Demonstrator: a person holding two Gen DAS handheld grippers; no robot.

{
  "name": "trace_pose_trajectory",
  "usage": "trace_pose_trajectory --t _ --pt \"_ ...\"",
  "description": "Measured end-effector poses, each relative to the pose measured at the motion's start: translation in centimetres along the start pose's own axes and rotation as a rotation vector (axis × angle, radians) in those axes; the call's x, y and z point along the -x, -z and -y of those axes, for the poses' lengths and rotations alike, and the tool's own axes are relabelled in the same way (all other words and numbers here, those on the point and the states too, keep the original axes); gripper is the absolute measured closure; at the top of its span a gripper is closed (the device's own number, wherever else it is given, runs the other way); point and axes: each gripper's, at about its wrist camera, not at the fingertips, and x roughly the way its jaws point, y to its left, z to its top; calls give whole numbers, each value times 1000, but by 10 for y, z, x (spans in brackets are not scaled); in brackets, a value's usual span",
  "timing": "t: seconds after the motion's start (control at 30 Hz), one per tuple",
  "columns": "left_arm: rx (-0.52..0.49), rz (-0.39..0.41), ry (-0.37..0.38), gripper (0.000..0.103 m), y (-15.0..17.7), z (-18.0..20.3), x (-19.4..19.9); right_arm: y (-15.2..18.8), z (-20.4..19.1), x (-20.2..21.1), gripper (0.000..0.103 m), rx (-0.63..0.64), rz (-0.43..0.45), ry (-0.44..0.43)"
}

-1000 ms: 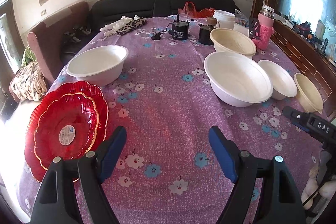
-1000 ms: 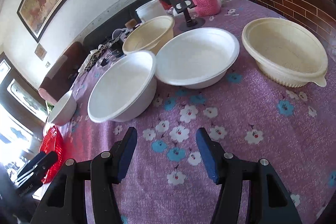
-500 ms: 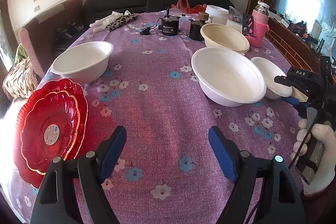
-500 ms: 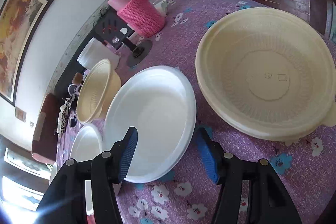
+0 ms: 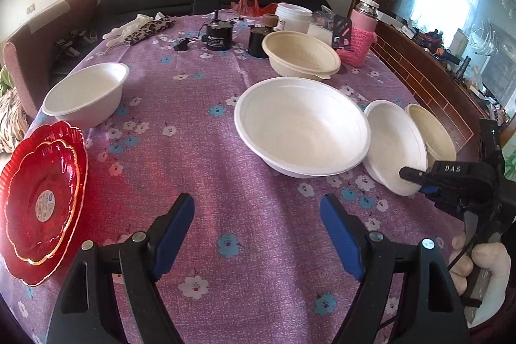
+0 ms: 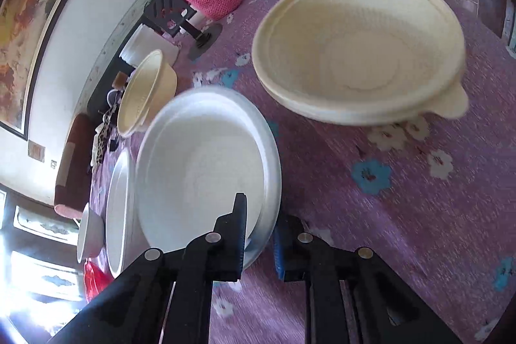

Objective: Organize plates and bowls

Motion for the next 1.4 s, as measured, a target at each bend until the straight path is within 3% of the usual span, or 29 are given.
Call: trace_pose_trajectory --t 0.33,0.77,0.97,1.0,1.03,1.07,1.17,1.23,1.3,1.4 --pt "-13 -92 208 24 -1 49 -28 37 28 38 88 163 -147 10" --pt "-111 -147 178 24 -14 114 -84 33 29 37 83 222 -76 57" --pt "-121 -151 142 24 -16 120 -96 30 27 38 70 229 -39 68" --pt "-124 -156 140 27 -15 121 -98 31 27 39 69 233 -33 71" --pt "-129 -161 136 41 -14 122 -99 31 27 39 69 234 -27 72" --pt "-138 -174 131 64 -13 123 -101 31 27 38 69 236 -24 72" --pt "-143 -192 175 90 -8 129 -100 32 26 38 69 239 -13 58" --pt "-163 -172 163 90 -6 135 -92 33 24 38 72 243 -13 66" --pt "-173 -147 157 91 -4 137 -80 36 20 39 82 260 -17 63" --pt "-160 -129 169 91 -3 131 -64 41 15 44 83 279 -2 64"
